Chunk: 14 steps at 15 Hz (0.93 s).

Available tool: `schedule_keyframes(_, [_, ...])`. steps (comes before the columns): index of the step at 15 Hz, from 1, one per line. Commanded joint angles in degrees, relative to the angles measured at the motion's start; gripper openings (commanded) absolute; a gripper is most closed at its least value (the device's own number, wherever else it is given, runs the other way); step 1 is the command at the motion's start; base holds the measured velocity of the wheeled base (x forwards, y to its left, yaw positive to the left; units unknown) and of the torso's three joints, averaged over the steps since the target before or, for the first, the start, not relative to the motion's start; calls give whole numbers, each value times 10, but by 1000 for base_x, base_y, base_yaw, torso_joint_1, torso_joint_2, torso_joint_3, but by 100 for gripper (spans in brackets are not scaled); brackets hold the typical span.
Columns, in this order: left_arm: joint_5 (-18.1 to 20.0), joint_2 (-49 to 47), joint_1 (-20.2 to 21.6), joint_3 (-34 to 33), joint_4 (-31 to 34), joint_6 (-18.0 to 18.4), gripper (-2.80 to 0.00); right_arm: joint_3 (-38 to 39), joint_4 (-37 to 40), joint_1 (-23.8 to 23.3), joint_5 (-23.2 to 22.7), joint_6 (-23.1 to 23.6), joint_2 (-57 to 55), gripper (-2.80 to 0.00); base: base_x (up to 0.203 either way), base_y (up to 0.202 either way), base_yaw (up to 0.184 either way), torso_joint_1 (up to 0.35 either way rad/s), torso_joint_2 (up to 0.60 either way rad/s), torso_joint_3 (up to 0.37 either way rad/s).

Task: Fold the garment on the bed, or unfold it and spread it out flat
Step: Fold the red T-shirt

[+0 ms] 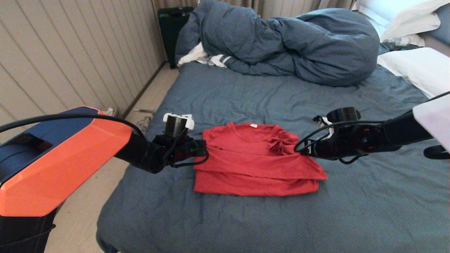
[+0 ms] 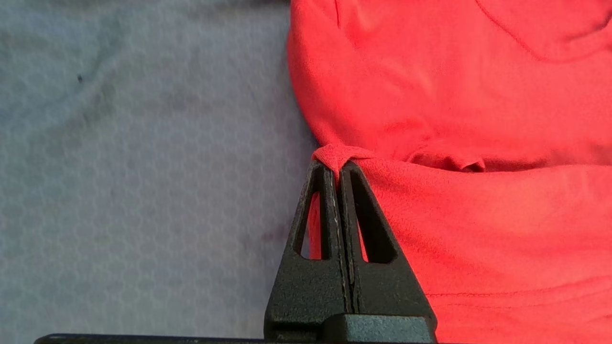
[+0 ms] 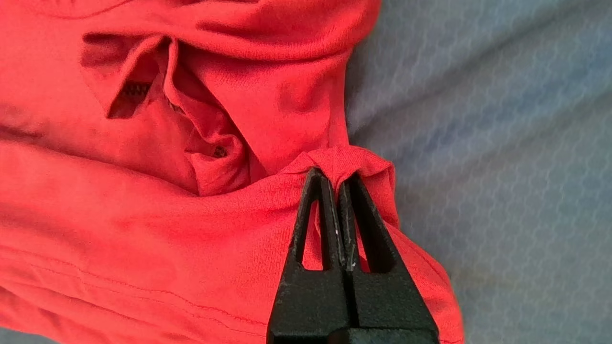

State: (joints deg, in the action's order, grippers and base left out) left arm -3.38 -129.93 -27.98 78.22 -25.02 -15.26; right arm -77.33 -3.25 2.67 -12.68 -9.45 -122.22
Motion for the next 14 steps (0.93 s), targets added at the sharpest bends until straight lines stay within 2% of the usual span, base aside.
schedule_keyframes(1, [-1,-4,1,11,2,-1,-280,-15,2,1,-1,0,-5,-280,0,0,0,0,0,0])
schedule_keyframes(5, [-1,-16,13,56,27,-1,-280,-59,29,1,0,0,-16,-280,0,0,0,0,0,0])
schedule_keyframes(8, [-1,-28,15,63,37,4,-280,-81,42,8,3,0,-26,-280,0,0,0,0,0,0])
schedule_keyframes(9, [0,-29,15,65,37,6,0,-84,43,9,5,0,-28,-280,0,0,0,0,0,0])
schedule_keyframes(14, [4,-1,15,45,36,6,0,-79,44,9,5,0,-24,-280,0,0,0,0,0,0])
